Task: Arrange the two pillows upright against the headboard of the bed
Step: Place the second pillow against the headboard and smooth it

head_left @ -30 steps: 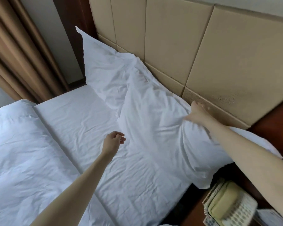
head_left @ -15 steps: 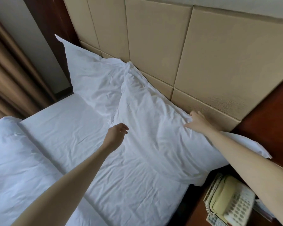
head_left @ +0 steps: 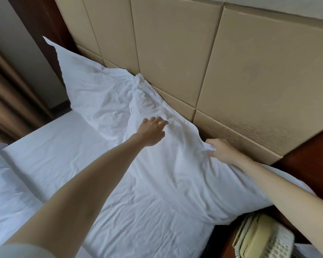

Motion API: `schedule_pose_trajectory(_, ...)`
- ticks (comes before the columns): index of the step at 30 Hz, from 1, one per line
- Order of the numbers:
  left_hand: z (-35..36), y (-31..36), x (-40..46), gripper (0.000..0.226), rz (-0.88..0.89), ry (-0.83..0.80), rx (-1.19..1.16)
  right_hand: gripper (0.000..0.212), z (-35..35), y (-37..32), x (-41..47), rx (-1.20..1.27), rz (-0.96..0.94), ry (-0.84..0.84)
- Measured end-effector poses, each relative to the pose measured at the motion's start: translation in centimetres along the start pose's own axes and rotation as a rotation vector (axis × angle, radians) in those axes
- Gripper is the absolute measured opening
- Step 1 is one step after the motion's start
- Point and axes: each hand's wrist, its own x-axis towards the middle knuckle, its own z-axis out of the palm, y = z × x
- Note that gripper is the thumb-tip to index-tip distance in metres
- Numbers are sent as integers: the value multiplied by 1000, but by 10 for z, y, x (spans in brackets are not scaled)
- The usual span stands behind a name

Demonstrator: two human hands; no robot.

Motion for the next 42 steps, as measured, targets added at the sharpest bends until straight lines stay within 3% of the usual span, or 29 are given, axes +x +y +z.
schedule_pose_trajectory(5, -4, 8, 48, 62, 237, -8, 168, 27, -11, 2, 5, -89, -112, -53)
schedule_pose_trajectory(9, -4, 11, 77, 67, 415, 0, 361, 45, -21, -2, 1, -191, -287, -48)
schedule_pose_trajectory(11, -3, 6, 84, 66, 454, -69, 386, 49, -24, -5, -2, -266, -375, -27)
schedule_pose_trajectory(14, -6, -10, 90, 60, 458, -165, 417, 38, -24, -8, -5, -309, -391, 25)
schedule_pose_trajectory(19, -6, -35, 81, 32, 231, -183, 486, 15, -24, -11, -1, -187, -208, 36)
schedule_pose_trajectory(22, 9, -46, 61, 28, 39, -153, 461, 53, -25, -12, 0, -461, 34, -183)
schedule_pose_trajectory(24, 15, -48, 51, 27, -47, -125, 406, 53, -22, -17, -2, -621, 80, -334)
schedule_pose_trajectory(26, 11, -47, 46, 27, -118, -82, 347, 45, -25, -27, -1, -607, 83, -375)
schedule_pose_trajectory(32, -50, -49, 55, 27, -347, 233, 42, 49, -83, -69, -8, -445, 55, -191)
schedule_pose_trajectory(36, -73, -49, 44, 19, -486, 373, -186, 43, -107, -88, -19, 32, -41, 145)
schedule_pose_trajectory(39, -77, -54, 26, 18, -429, 370, -136, 37, -96, -98, -26, -111, -87, 151)
schedule_pose_trajectory(42, -69, -54, 7, 12, -462, 499, -221, 39, -92, -102, -34, -102, -122, 218)
